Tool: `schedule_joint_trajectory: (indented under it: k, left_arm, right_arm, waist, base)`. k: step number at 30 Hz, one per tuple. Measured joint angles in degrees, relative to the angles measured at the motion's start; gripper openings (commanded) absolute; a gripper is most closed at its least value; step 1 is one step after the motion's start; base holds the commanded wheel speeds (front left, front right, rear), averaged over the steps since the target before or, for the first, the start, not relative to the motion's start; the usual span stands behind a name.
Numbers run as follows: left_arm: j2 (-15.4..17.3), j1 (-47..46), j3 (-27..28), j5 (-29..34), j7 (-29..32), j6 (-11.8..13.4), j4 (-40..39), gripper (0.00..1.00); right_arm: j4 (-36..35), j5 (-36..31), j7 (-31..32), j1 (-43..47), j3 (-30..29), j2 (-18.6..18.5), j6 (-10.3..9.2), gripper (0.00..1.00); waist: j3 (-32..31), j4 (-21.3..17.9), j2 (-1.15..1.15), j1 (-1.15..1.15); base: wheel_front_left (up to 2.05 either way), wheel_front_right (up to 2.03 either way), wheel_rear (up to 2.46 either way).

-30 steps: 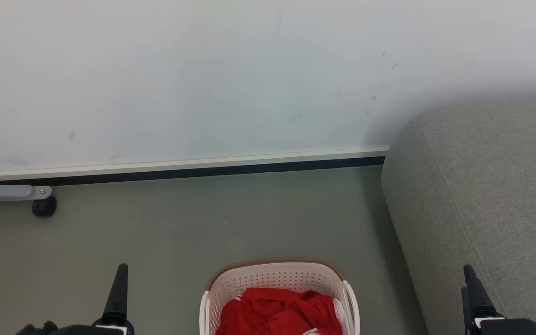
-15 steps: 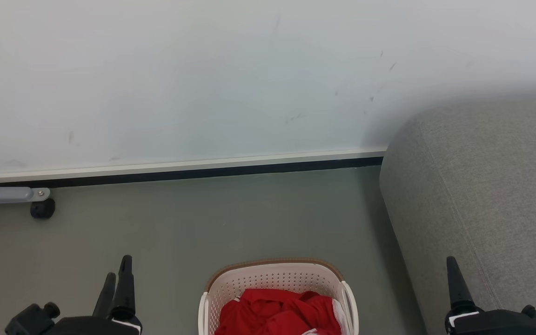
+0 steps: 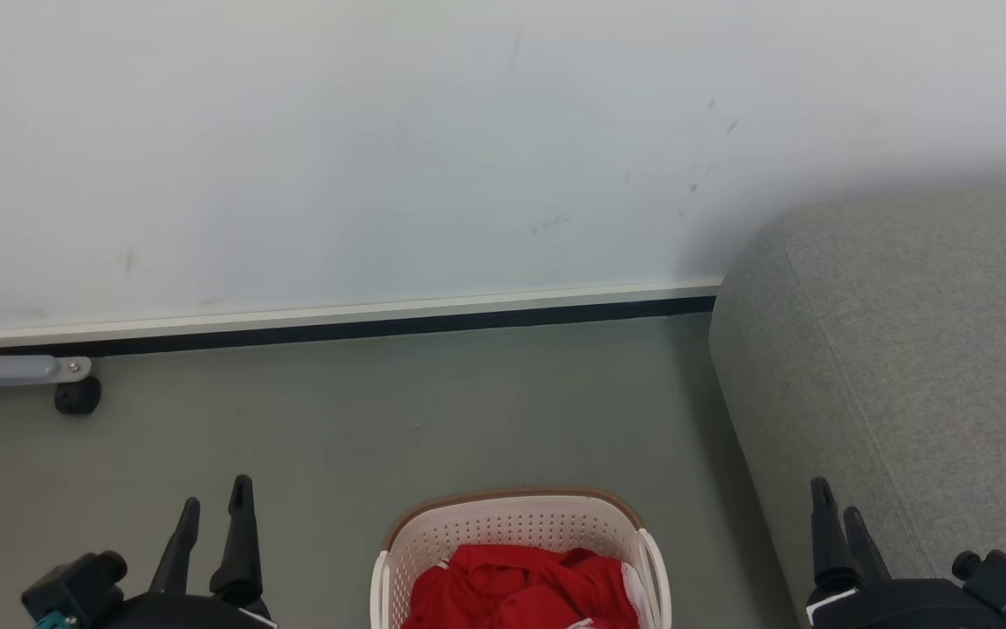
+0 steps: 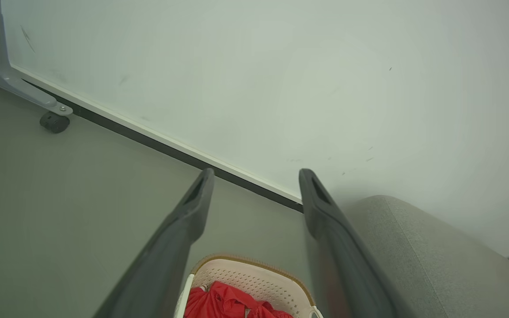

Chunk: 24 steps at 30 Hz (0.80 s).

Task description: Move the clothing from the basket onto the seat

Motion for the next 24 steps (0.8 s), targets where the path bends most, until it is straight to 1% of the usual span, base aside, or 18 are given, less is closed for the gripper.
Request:
schedule_joint_trajectory:
  k: [6, 13, 23, 24]
  left_arm:
    - [0.4, 1.0, -0.8, 5.8, -1.2, 0.9, 0.0, 1.0]
    - [0.9, 2.4, -1.2, 11.1, -2.7, 1.8, 0.3, 1.0]
    - [1.3, 3.9, -1.7, 19.7, -4.9, 3.3, 0.1, 1.0]
    - [1.3, 3.9, -1.7, 20.4, -5.1, 3.5, 0.0, 1.0]
  right_arm:
    - [0.0, -4.8, -1.2, 0.0, 1.7, -0.2, -0.9, 1.0]
    - [0.0, -10.3, -2.7, 0.1, 3.6, -0.6, -1.85, 1.0]
    - [0.0, -17.5, -4.8, 1.2, 5.7, -1.1, -2.42, 1.0]
    - [0.1, -18.0, -5.1, 1.4, 6.0, -1.1, -2.7, 1.0]
  waist:
    - [-0.2, -0.1, 0.0, 0.0]
    - [-0.7, -0.3, 0.0, 0.0]
    - [-1.5, -0.5, 0.0, 0.0]
    - [-1.6, -0.5, 0.0, 0.0]
  base:
    - [0.0, 0.0, 0.0]
    - [0.0, 0.0, 0.0]
    - [0.0, 0.0, 0.0]
    - [0.0, 0.0, 0.0]
